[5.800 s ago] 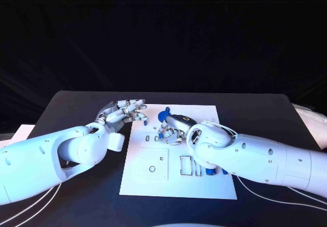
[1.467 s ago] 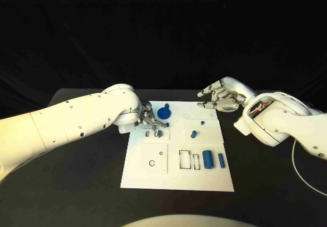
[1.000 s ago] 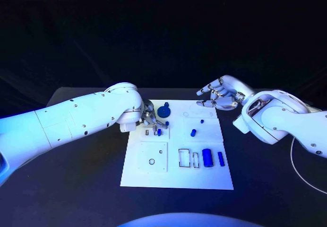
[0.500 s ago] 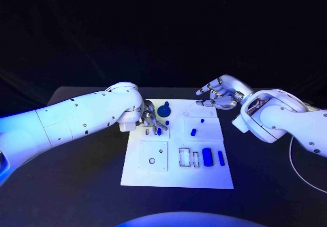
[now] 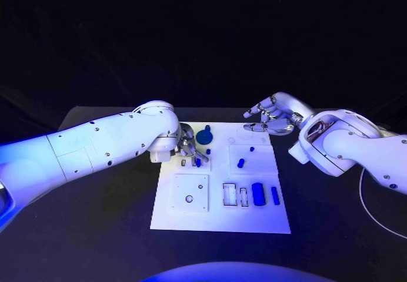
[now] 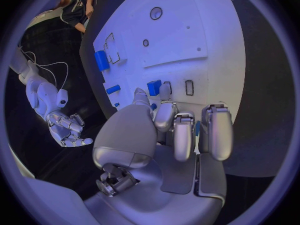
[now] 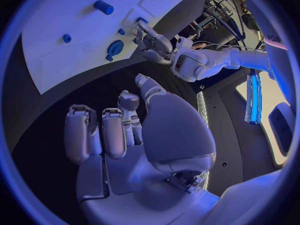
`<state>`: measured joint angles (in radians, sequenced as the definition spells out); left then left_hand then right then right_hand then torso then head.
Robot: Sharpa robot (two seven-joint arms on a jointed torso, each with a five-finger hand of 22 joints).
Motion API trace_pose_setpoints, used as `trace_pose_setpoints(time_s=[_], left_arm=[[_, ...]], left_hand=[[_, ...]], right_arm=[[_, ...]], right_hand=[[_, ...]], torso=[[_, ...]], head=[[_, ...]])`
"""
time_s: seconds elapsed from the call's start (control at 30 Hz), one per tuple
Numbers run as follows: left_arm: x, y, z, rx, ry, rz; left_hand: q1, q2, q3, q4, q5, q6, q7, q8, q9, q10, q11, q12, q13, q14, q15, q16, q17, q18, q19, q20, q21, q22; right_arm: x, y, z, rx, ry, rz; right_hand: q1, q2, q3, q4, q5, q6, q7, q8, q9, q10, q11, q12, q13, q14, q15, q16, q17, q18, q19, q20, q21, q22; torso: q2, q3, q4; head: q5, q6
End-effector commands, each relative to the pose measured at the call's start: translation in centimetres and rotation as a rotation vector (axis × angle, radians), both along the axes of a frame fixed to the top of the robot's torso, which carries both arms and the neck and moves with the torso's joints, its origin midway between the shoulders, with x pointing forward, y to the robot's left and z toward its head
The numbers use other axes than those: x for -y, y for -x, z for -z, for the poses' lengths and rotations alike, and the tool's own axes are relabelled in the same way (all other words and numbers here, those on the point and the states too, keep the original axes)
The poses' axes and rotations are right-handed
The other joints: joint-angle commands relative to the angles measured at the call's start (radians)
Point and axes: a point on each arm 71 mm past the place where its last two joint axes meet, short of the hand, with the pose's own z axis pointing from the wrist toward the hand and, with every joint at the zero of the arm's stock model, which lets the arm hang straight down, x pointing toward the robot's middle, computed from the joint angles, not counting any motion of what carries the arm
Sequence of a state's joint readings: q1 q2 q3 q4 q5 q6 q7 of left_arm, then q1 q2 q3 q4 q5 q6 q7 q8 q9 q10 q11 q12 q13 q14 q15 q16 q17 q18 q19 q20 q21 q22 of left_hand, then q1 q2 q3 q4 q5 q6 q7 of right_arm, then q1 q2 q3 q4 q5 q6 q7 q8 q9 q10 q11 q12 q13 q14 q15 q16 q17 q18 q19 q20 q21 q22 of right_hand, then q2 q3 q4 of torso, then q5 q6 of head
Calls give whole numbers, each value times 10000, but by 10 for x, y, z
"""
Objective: Assemble the parts on the task board
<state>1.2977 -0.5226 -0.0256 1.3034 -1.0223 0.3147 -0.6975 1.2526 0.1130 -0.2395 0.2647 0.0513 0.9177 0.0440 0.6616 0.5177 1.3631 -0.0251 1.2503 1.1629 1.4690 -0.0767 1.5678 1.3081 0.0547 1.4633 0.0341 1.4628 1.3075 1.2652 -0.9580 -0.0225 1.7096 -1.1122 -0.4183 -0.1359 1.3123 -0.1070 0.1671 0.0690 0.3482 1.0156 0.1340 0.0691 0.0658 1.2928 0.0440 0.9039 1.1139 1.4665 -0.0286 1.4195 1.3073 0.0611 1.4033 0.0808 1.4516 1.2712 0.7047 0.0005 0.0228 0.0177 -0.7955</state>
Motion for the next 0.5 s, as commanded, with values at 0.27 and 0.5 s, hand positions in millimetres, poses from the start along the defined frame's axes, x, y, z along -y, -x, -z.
trace_pose_setpoints(time_s=[0.27, 0.5], left_arm=[[0, 0, 2, -160, -264, -178], [1, 1, 2, -264, -256, -111]], left_hand=[[614, 245, 487, -236, -12, -153, 3, 59, 110, -86, -6, -89, -53, 1018, -64, 30, 2627, -105, 167, -62, 12, 596], [1557, 436, 1235, -792, -7, -294, -69, -34, 148, -137, -74, -151, -86, 1018, -121, 30, 2627, -106, 165, -108, 14, 616]], right_arm=[[-2, 0, 2, -124, 131, -103], [-2, 0, 2, -158, 150, -129]], right_hand=[[21, -55, 24, -17, 29, 71, 3, 29, 10, -32, 0, -44, -8, 548, -5, -67, 327, 43, -45, -8, -54, -13], [21, -55, 24, -17, 29, 71, 3, 29, 10, -32, 0, -44, -8, 548, -5, -67, 327, 43, -45, -8, -54, -13]], torso=[[6, 4, -3], [1, 2, -2]], head=[[14, -62], [13, -84]])
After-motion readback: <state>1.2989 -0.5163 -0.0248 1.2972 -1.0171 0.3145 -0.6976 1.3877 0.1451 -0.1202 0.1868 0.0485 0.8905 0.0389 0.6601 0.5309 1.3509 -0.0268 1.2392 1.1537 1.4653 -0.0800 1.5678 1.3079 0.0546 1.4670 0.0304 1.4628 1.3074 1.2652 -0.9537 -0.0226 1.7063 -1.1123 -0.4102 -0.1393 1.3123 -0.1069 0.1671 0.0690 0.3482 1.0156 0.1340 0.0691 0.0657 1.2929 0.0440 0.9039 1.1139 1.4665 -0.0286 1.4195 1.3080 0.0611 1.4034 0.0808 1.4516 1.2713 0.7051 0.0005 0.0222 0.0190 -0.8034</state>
